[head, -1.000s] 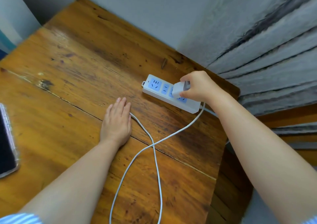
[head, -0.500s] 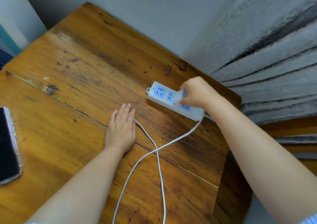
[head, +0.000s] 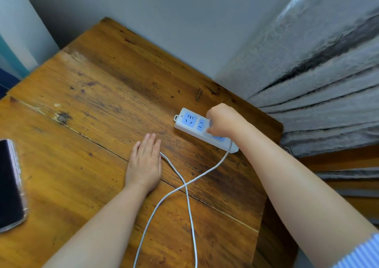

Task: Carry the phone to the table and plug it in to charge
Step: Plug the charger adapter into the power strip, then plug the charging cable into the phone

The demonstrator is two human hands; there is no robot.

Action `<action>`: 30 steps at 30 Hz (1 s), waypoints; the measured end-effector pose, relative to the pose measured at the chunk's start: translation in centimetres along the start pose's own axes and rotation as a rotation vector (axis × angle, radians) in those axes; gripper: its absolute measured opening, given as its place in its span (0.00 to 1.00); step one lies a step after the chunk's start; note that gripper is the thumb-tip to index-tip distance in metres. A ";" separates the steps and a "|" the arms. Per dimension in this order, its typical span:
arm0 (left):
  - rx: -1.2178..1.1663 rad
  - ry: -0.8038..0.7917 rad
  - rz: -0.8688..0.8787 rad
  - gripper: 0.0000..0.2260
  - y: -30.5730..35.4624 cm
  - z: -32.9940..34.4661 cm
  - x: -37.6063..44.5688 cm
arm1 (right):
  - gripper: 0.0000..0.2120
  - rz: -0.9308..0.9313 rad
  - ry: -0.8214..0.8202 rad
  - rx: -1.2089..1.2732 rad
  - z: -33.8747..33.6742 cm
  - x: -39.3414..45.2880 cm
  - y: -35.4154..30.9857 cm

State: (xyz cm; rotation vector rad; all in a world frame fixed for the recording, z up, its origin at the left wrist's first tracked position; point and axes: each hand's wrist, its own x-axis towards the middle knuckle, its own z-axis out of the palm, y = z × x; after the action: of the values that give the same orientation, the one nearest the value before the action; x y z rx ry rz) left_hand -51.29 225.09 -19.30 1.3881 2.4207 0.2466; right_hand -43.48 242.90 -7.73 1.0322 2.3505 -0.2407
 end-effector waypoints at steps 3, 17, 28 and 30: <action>-0.013 0.002 0.004 0.22 0.1 0.0 -0.2 | 0.14 -0.007 -0.017 -0.013 0.1 -0.1 -0.1; -0.178 0.084 0.078 0.21 -0.6 0.2 -0.5 | 0.24 0.048 0.081 0.120 0.4 -0.9 0.1; -0.206 0.115 0.325 0.17 -1.6 -0.7 -7.5 | 0.11 0.444 0.627 0.993 10.8 -10.2 -0.3; -0.153 0.072 0.346 0.11 -1.2 -0.5 -8.6 | 0.10 0.322 0.472 0.816 13.7 -11.3 -2.4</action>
State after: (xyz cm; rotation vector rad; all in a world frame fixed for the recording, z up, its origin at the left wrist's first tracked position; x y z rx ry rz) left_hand -48.46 217.05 -17.51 1.7445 2.1495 0.5621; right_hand -33.28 229.07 -12.94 2.0095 2.4618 -0.9731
